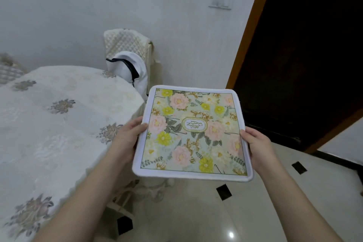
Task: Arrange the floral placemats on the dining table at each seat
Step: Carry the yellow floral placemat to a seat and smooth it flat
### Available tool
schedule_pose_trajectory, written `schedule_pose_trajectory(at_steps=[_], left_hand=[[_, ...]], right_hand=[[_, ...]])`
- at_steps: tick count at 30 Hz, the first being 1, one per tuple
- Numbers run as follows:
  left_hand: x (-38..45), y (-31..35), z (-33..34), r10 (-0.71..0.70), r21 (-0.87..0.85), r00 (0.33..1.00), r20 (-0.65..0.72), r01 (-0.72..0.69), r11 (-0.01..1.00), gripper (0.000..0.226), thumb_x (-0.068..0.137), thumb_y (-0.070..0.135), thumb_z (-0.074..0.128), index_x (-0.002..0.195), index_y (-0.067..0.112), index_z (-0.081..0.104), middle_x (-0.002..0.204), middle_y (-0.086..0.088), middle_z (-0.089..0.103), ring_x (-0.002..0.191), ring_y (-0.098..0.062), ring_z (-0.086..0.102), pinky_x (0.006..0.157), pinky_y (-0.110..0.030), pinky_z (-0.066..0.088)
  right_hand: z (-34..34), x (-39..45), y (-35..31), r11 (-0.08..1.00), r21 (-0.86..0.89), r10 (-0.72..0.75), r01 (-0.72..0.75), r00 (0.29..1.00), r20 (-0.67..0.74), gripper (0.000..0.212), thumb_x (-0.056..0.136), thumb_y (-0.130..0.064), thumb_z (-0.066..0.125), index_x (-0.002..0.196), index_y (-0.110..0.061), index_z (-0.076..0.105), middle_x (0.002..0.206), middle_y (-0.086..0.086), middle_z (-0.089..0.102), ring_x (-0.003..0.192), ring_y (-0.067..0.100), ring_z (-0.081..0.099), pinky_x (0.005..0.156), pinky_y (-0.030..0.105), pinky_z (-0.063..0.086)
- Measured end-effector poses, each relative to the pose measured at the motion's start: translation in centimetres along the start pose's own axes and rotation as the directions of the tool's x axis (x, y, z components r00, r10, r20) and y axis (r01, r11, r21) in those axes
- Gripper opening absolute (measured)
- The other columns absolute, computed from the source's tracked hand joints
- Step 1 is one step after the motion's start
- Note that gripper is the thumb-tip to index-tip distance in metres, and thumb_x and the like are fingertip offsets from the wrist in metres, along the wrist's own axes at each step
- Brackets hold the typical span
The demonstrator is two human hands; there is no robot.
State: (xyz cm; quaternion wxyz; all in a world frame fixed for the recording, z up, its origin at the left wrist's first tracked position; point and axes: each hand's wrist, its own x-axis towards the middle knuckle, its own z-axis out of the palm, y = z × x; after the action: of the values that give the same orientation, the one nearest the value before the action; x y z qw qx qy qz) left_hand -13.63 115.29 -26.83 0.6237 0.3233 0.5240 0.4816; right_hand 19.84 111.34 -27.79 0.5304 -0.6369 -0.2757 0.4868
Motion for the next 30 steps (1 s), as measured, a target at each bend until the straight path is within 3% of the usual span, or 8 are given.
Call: schedule_pose_trajectory(at_steps=[5,13,18,30], left_hand=[[3.9,1.6,0.2,0.009,0.030,1.000,-0.028,-0.009,1.000,0.026,0.096,0.006,0.053,0.120,0.005,0.062,0.106,-0.023,0.071,0.088,-0.037,0.069,0.072,-0.048,0.060],[11.2,2.9,3.5,0.022,0.025,0.995,-0.094,-0.020,0.999,0.024,0.096,0.008,0.054,0.118,0.008,0.063,0.105,-0.021,0.072,0.093,-0.041,0.069,0.078,-0.050,0.058],[16.7,4.1,7.2,0.032,0.049,0.986,-0.166,-0.024,0.999,0.024,0.096,0.009,0.055,0.119,0.010,0.063,0.106,-0.022,0.072,0.096,-0.045,0.067,0.083,-0.056,0.055],[24.8,5.2,10.8,0.061,0.055,0.947,-0.317,-0.046,0.997,0.022,0.097,0.015,0.057,0.117,0.018,0.064,0.107,-0.021,0.072,0.101,-0.047,0.065,0.092,-0.063,0.049]], right_hand=[[2.6,4.6,-1.7,1.000,-0.010,0.004,-0.004,1.000,0.018,0.016,0.098,-0.012,0.055,0.105,-0.013,0.069,0.088,0.009,0.076,0.079,0.026,0.074,0.070,0.043,0.058],[4.2,14.3,-4.8,0.999,-0.032,0.022,-0.020,0.996,0.081,0.015,0.098,-0.013,0.055,0.103,-0.014,0.069,0.087,0.010,0.076,0.078,0.028,0.074,0.067,0.042,0.059],[4.1,22.6,-6.8,0.998,-0.051,0.028,-0.020,0.988,0.150,0.015,0.097,-0.014,0.056,0.103,-0.015,0.070,0.090,0.011,0.076,0.082,0.030,0.074,0.078,0.051,0.058],[7.6,37.1,-10.9,0.991,-0.122,0.097,-0.061,0.945,0.312,0.017,0.098,-0.011,0.054,0.102,-0.010,0.070,0.093,0.017,0.075,0.088,0.038,0.072,0.083,0.057,0.056]])
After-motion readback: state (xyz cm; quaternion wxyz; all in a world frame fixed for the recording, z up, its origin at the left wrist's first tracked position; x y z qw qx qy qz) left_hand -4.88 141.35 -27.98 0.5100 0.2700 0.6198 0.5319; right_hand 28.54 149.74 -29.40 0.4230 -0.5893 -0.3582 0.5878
